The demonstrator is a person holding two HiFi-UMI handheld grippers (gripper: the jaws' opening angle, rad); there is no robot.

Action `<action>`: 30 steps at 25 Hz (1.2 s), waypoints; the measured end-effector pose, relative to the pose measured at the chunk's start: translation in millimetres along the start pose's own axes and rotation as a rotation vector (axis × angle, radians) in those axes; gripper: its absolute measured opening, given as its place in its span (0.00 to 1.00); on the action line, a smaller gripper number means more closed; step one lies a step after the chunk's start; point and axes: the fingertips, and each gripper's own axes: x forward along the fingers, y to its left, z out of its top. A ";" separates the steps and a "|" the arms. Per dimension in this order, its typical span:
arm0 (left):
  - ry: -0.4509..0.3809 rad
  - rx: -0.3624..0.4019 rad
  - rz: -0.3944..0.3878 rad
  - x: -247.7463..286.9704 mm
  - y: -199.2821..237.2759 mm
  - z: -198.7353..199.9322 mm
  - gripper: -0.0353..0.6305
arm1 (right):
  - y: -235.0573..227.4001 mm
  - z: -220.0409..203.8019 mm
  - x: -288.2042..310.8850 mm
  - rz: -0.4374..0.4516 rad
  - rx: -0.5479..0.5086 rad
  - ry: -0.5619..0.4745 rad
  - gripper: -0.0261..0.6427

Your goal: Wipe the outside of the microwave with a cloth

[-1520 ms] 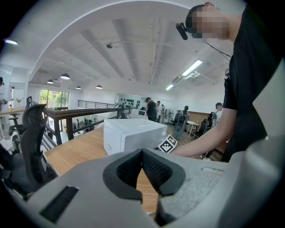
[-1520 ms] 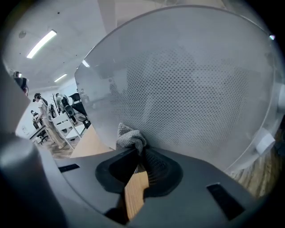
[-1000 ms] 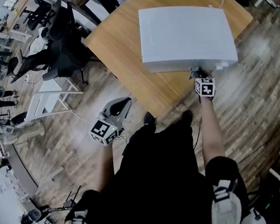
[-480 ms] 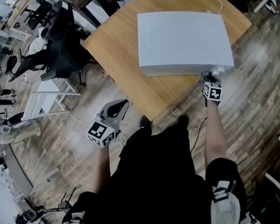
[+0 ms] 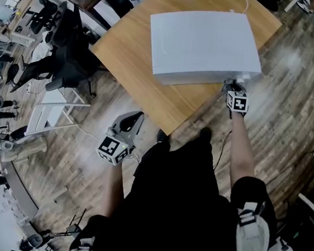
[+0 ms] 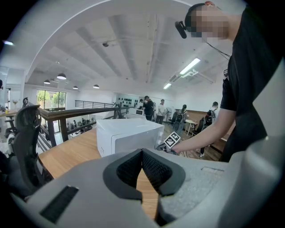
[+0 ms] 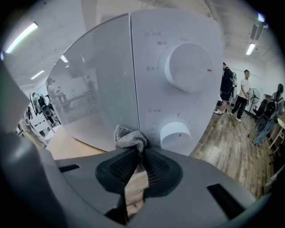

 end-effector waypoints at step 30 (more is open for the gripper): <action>-0.007 -0.054 0.062 4.8 -9.8 -15.0 0.06 | 15.3 -36.0 35.7 0.049 0.044 0.088 0.10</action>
